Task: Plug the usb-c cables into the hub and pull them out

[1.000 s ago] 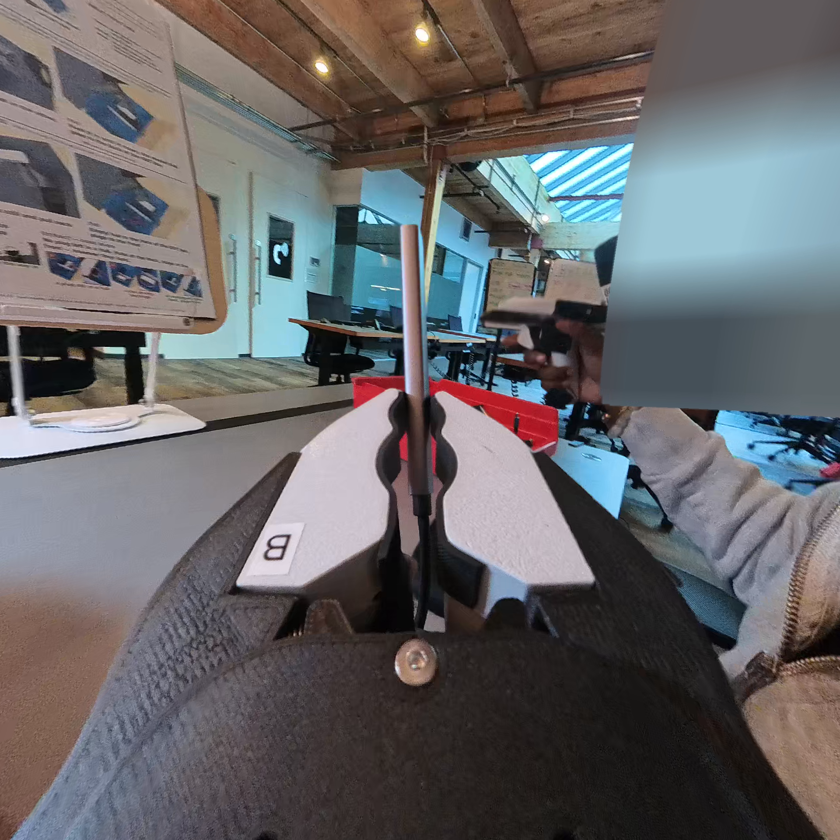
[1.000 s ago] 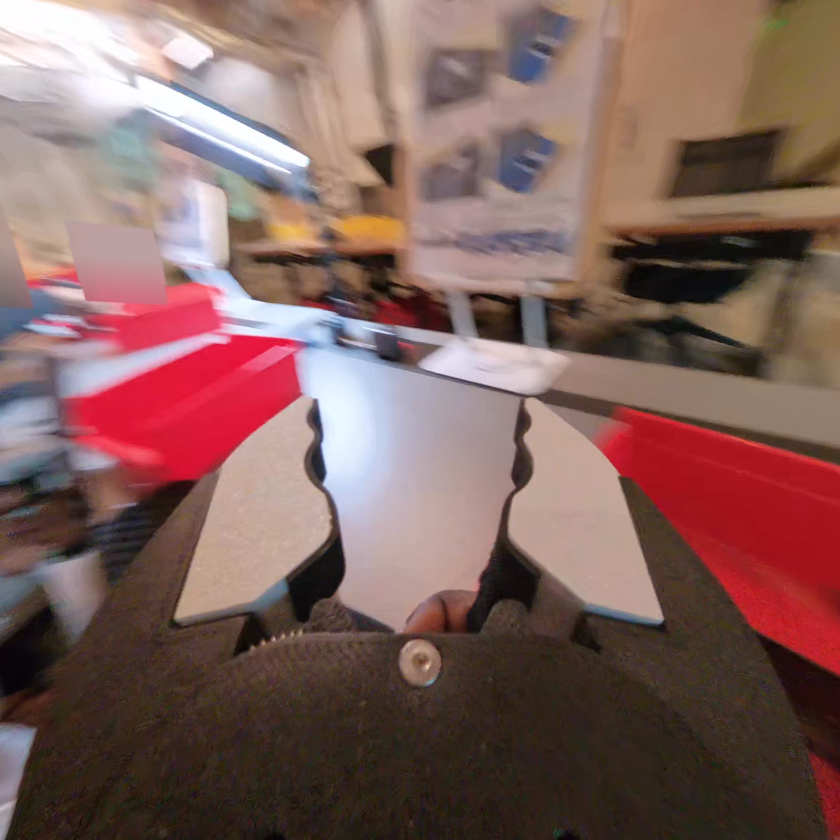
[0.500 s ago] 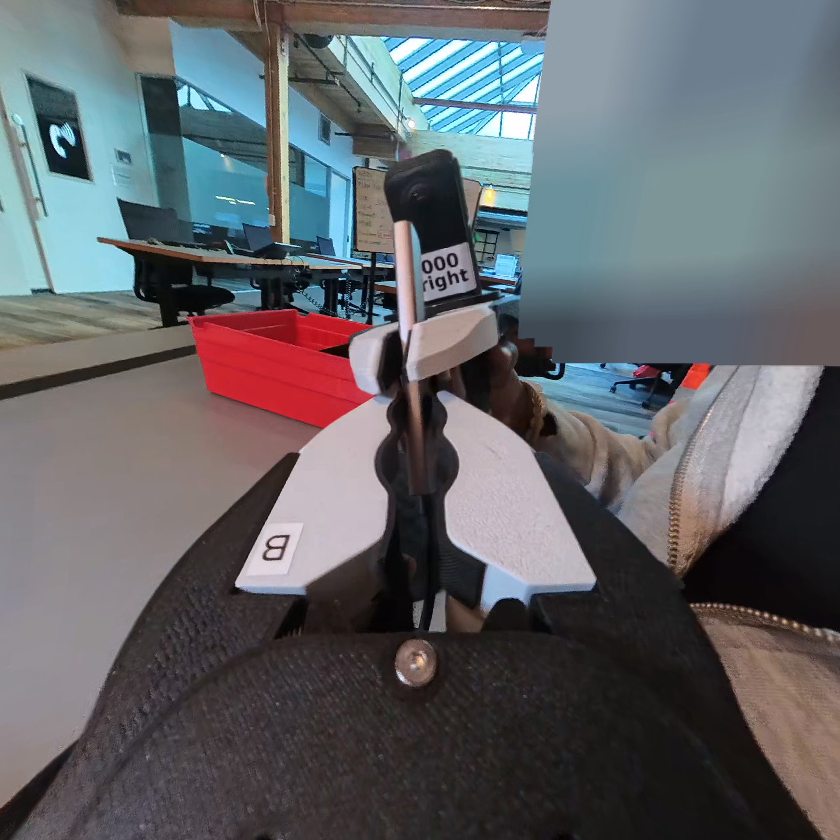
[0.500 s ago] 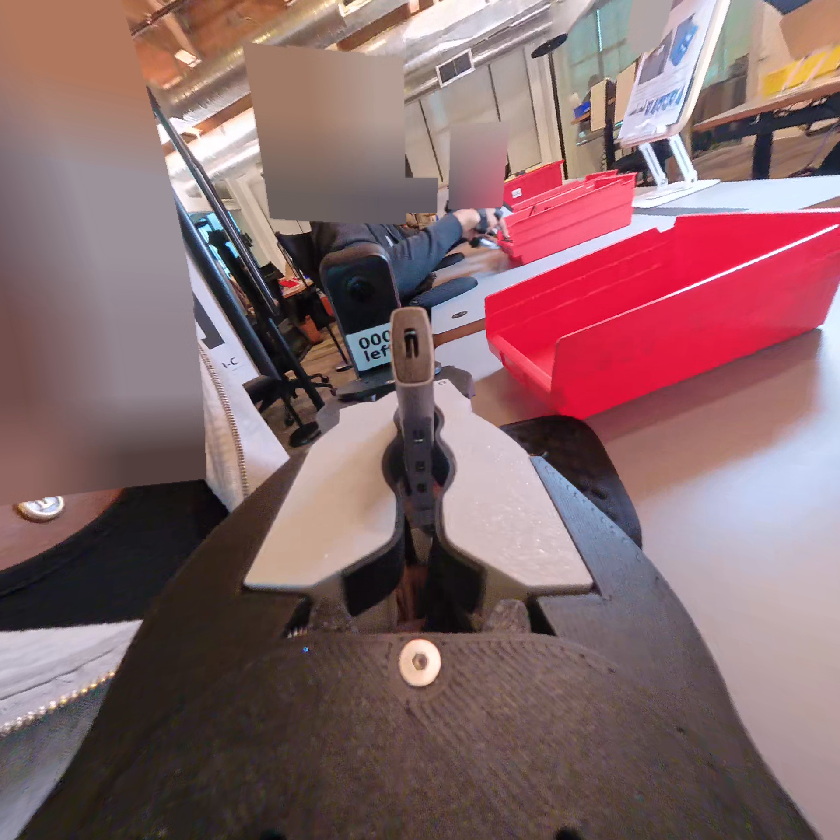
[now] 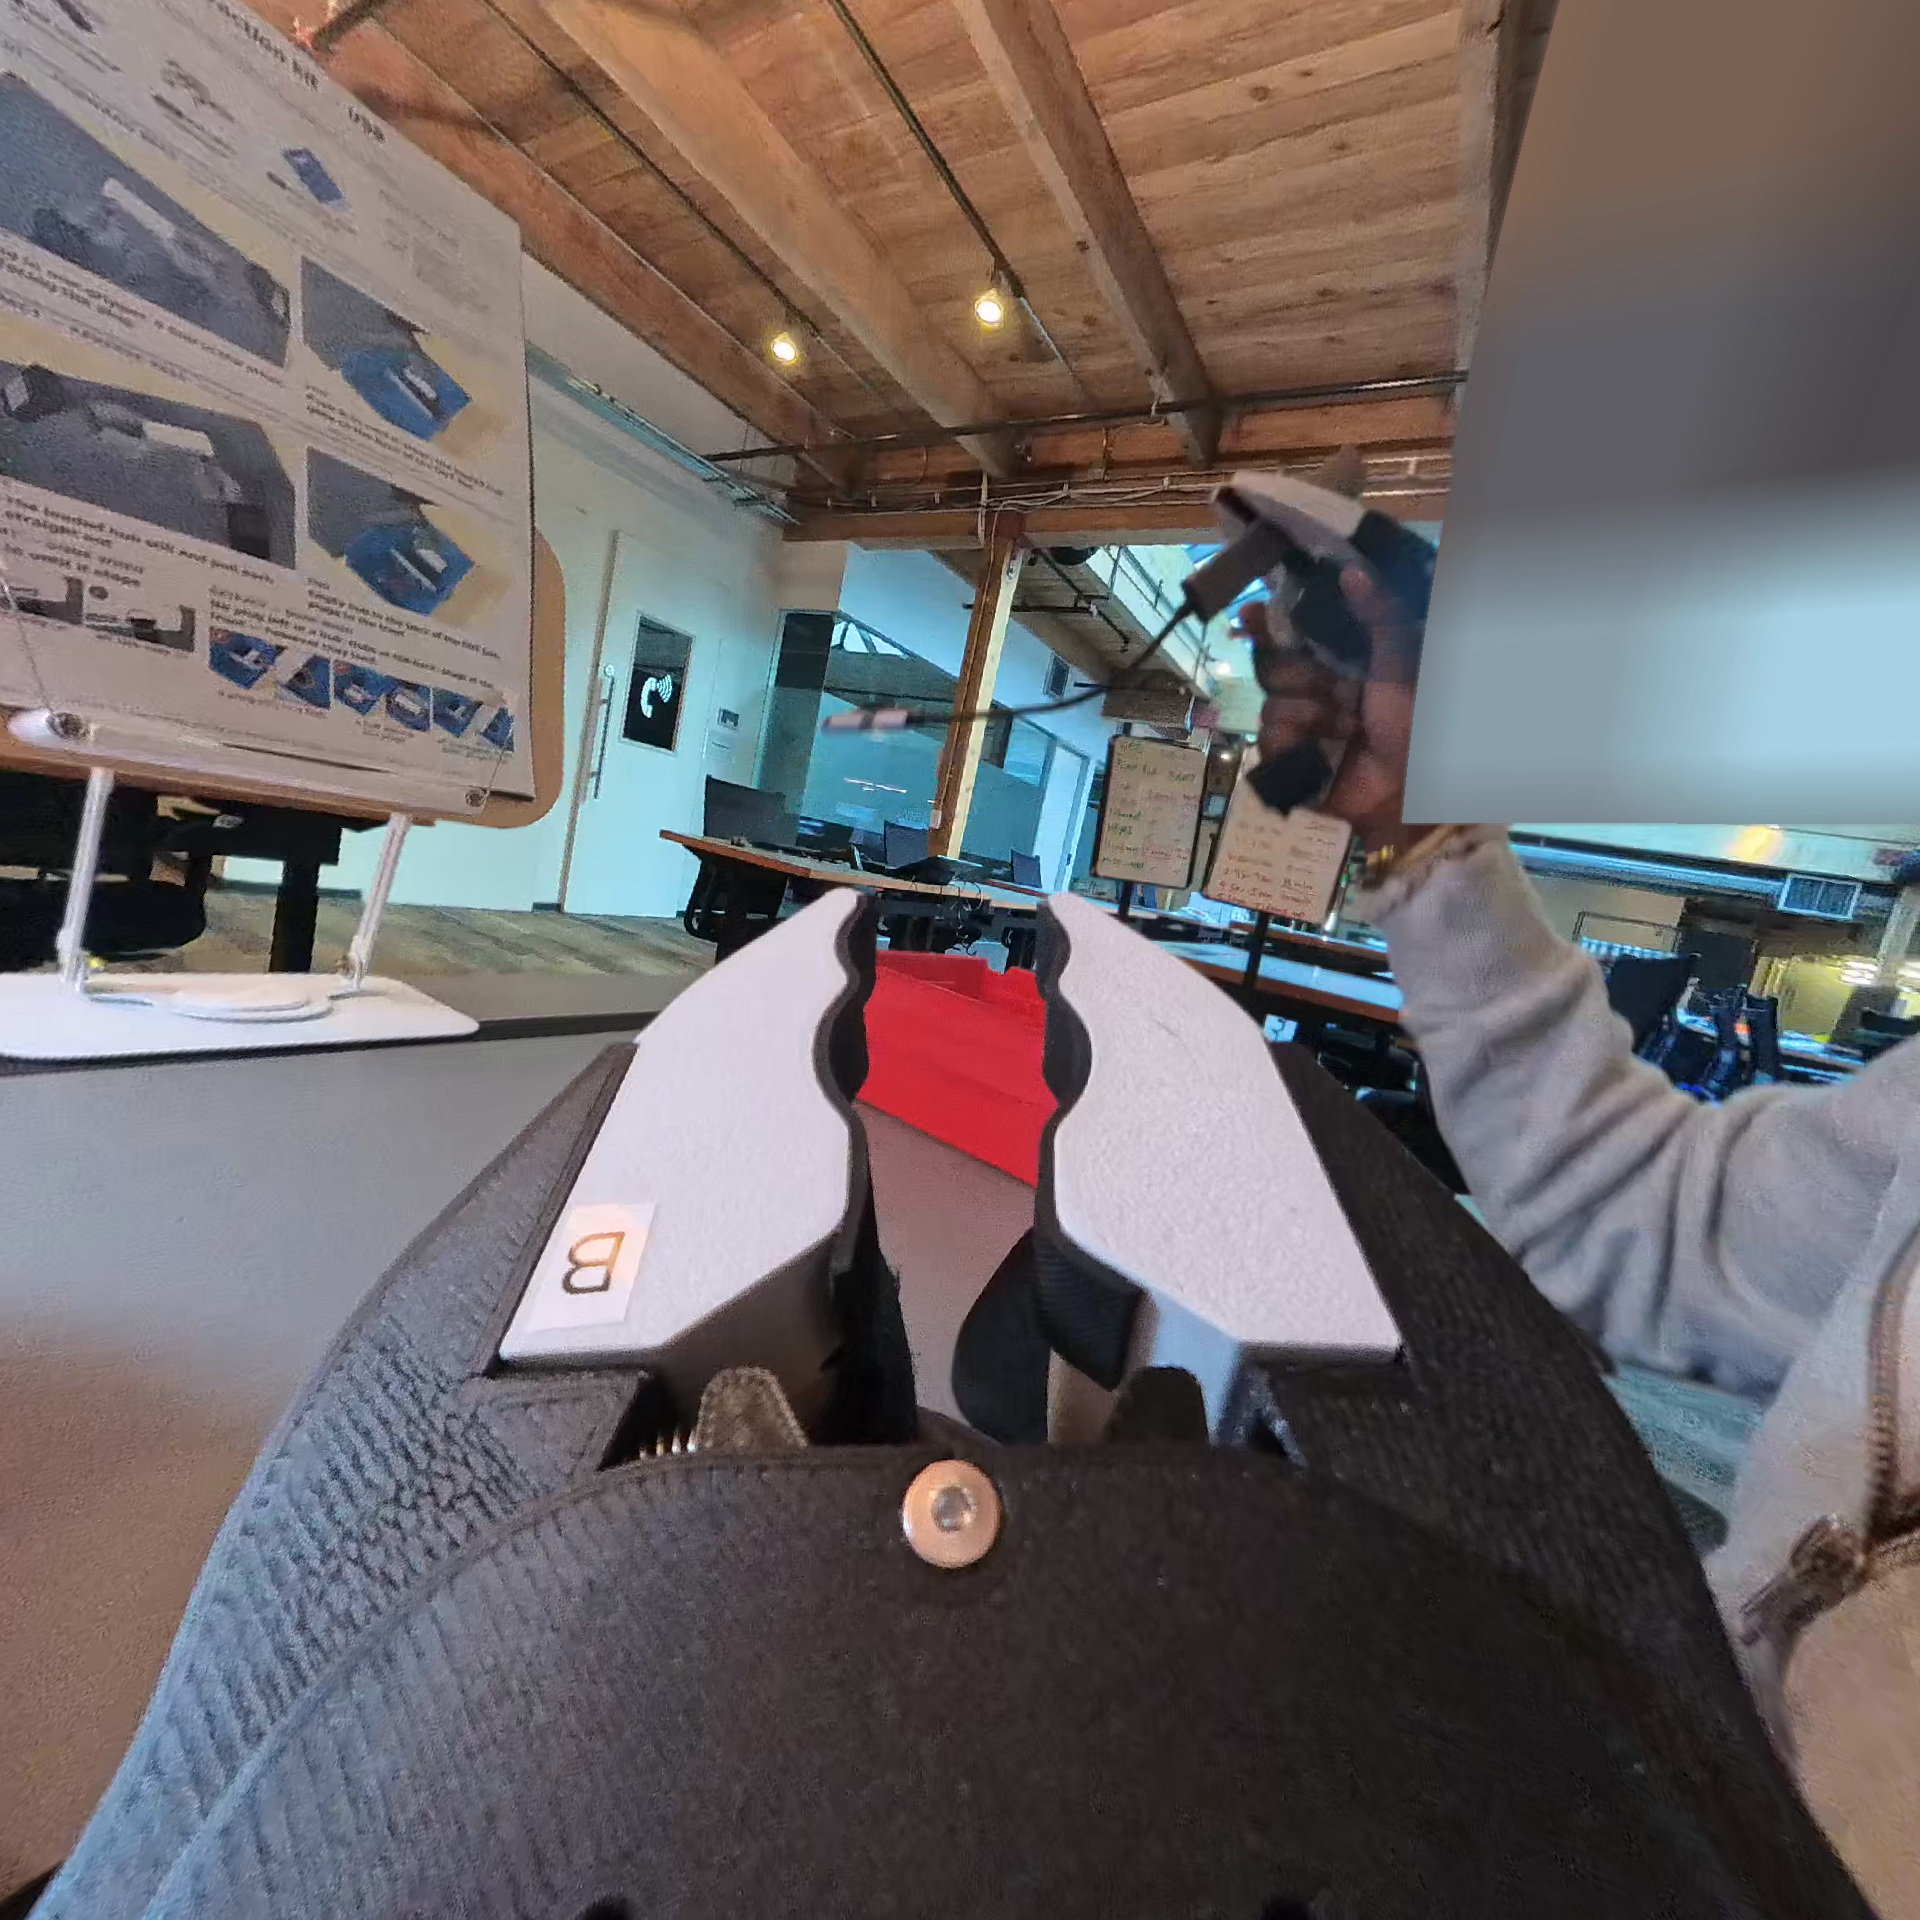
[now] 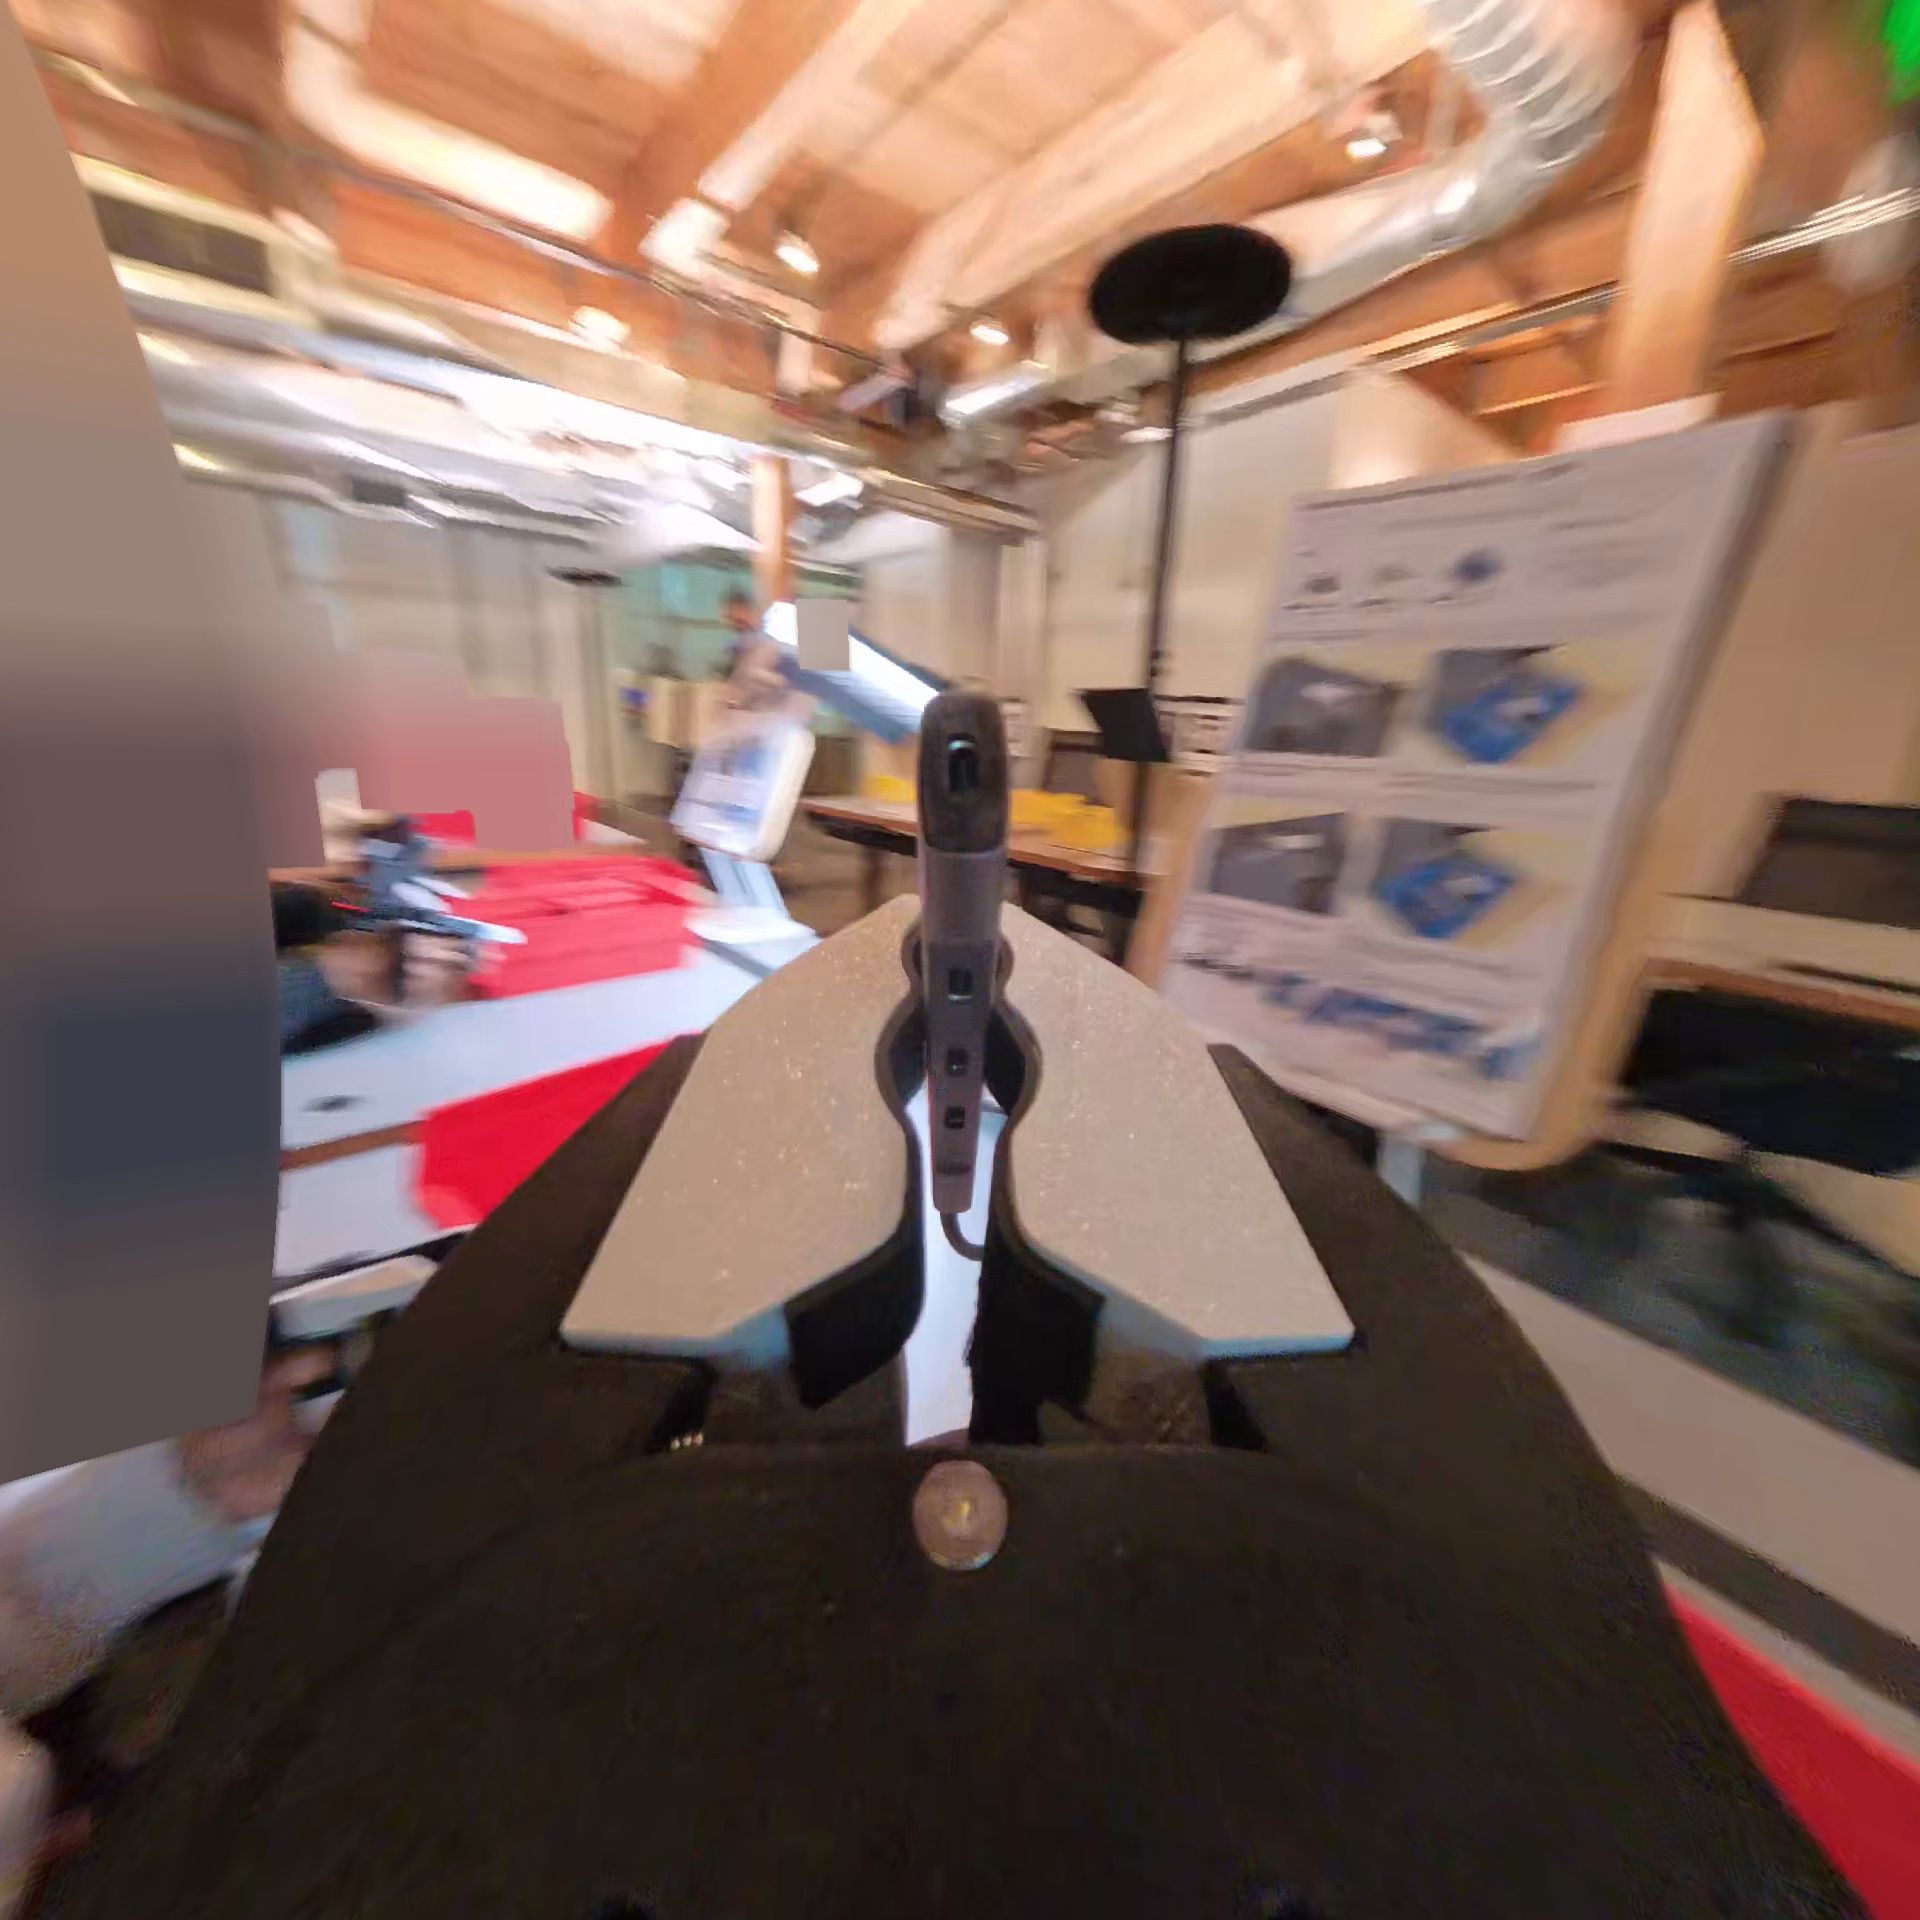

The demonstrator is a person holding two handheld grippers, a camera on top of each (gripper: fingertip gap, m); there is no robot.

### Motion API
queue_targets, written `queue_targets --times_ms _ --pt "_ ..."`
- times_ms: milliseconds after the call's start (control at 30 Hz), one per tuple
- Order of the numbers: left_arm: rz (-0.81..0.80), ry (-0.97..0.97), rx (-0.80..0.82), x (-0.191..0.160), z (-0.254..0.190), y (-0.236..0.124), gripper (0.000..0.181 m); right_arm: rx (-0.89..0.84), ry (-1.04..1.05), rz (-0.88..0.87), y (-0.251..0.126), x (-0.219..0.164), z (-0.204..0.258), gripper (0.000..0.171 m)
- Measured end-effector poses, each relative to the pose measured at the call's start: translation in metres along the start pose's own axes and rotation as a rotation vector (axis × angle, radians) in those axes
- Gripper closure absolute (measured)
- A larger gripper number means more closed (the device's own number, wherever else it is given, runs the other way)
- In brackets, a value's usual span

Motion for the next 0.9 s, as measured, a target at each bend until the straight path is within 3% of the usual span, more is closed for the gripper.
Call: queue_targets --times_ms 100,167,367,500,600,667,833,900 --pt "-0.018 0.001 -0.007 -0.010 0.005 -0.002 0.152 -0.219 -0.174 0.135 -0.011 0.025 -0.051 0.165" --pt "-0.019 0.008 -0.005 -0.018 0.007 -0.002 0.152 -0.383 -0.268 0.309 -0.020 0.021 -0.085 0.165" --pt "0.025 -0.008 0.004 -0.025 0.010 0.001 0.152 -0.594 -0.315 0.694 -0.038 -0.057 -0.155 0.165" --pt "0.056 -0.008 0.002 -0.028 0.010 0.003 0.152 -0.572 -0.257 0.934 -0.046 -0.160 -0.186 0.165" --pt "0.067 -0.002 0.000 -0.029 0.009 0.004 0.152 -0.494 -0.017 1.156 -0.054 -0.237 -0.196 0.164" --pt "0.078 -0.004 -0.003 -0.030 0.009 0.005 0.152 -0.450 0.130 1.222 -0.048 -0.262 -0.200 0.164" --pt "0.114 -0.021 -0.008 -0.033 0.010 0.007 0.151 -0.287 0.330 1.584 -0.039 -0.315 -0.198 0.161" --pt "0.124 -0.020 -0.013 -0.033 0.009 0.007 0.147 -0.322 0.351 1.578 -0.035 -0.326 -0.204 0.151"
Point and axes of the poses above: each gripper's, where its closed fingertips meet, y out along the fingers, x out of its top, z = x × y across the jaws, the point moved 5 cm from there along -y, back along the fingers, and after that the axes turned 4 degrees about -y, right-handed, at the moved point
